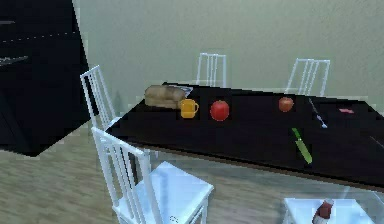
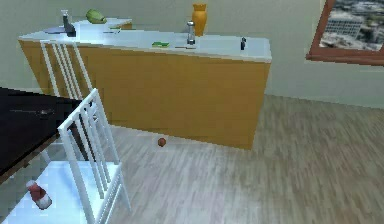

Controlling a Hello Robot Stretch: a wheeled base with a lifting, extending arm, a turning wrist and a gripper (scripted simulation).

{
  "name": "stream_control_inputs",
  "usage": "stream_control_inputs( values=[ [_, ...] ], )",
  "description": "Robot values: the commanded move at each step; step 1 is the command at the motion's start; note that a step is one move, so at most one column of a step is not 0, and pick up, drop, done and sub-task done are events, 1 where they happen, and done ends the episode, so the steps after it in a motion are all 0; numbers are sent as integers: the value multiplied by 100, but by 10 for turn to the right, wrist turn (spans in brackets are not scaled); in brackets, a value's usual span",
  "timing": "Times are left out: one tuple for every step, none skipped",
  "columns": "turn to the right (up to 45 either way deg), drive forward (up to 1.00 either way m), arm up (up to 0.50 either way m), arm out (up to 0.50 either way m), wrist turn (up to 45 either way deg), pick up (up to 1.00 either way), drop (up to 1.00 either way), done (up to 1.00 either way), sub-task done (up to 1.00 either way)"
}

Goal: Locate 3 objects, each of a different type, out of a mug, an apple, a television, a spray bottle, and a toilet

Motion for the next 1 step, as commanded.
stream_control_inputs(
  values=[
    [0, 0, 0, 0, 0, 0, 0, 100, 0]
  ],
)
